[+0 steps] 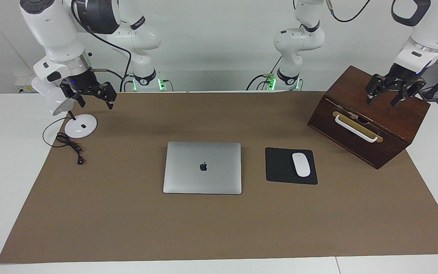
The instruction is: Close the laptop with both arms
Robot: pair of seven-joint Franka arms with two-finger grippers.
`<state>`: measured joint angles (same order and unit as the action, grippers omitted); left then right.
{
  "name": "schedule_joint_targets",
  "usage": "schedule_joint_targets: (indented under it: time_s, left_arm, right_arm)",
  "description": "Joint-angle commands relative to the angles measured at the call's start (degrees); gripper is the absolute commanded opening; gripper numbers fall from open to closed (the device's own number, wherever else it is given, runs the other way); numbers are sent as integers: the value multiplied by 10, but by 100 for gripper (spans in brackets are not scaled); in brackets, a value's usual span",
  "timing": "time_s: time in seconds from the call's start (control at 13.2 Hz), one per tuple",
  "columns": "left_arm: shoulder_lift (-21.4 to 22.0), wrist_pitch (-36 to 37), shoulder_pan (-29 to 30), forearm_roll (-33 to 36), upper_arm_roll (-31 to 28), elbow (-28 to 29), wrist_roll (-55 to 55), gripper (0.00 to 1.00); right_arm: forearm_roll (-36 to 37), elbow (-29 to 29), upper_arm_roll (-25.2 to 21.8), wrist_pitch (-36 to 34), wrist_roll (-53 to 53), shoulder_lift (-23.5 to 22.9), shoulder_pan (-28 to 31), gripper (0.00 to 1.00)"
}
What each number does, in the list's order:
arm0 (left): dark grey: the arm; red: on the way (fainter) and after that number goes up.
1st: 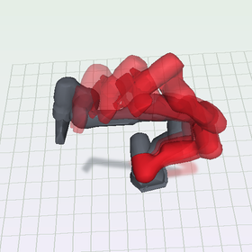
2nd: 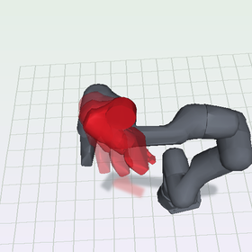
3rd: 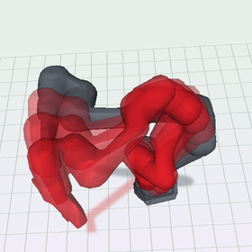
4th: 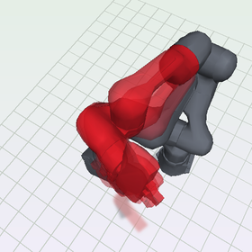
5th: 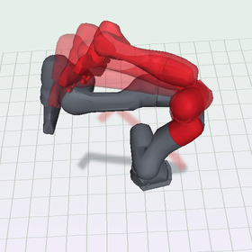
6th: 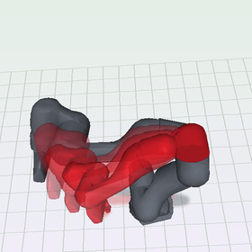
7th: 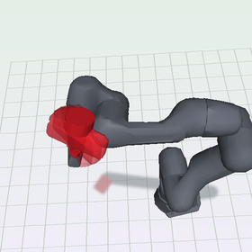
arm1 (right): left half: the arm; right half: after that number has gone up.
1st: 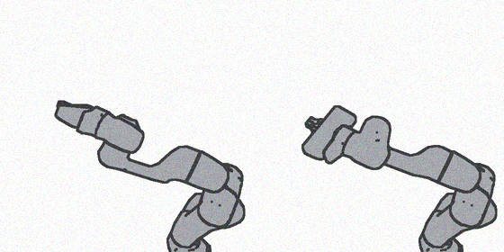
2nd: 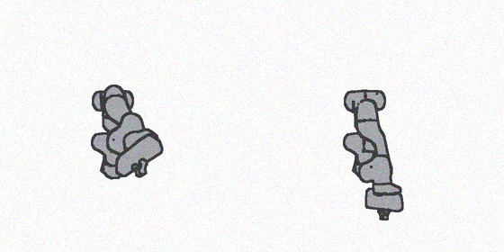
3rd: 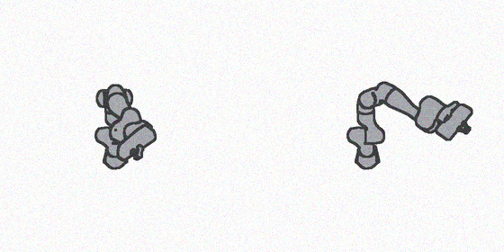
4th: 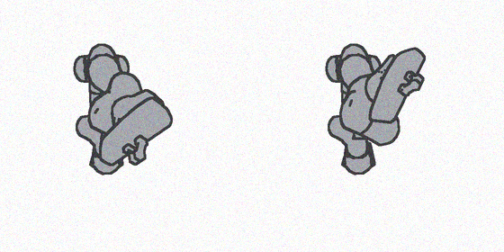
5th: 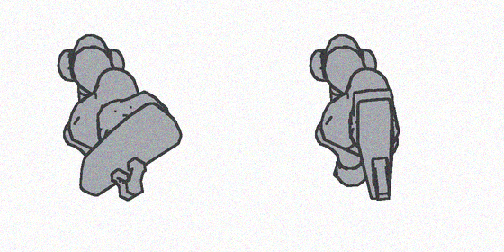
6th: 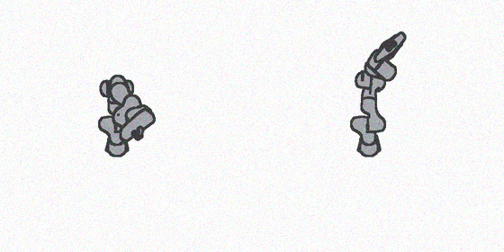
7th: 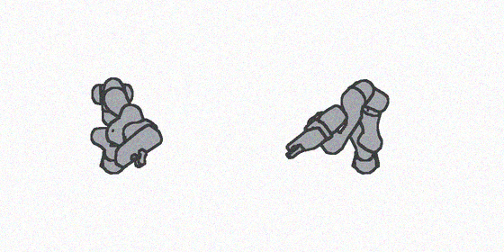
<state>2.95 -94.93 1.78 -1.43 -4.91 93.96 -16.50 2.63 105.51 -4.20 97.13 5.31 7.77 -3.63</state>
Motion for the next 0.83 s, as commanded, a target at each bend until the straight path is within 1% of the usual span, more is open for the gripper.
schedule_joint_targets:
  time_s: [0.0, 0.15, 0.3, 0.38, 0.53, 0.75]
  left_arm:
    - [4, 10, -65, 7, -54, -8, 30, 100]
    - [3, 8, -86, 8, -59, -9, 45, 100]
    - [2, 5, -90, 7, -48, -10, 90, 100]
    - [1, 6, -101, 10, -47, -10, 110, 100]
    - [3, 6, -121, 11, -48, -10, 118, 100]
    - [13, 7, -130, 12, -56, -6, 144, 100]
  right_arm:
    - [-9, 6, 2, 20, 7, 8, 0, 100]
    - [-9, 2, 3, 24, 5, 7, -1, 100]
    - [-8, -9, 6, 25, 5, 4, -1, 100]
    - [-8, -13, 6, 30, 5, 2, -1, 100]
    - [-6, -21, 6, 38, 3, 2, -1, 100]
    - [-1, -31, 5, 38, 1, 1, 4, 100]
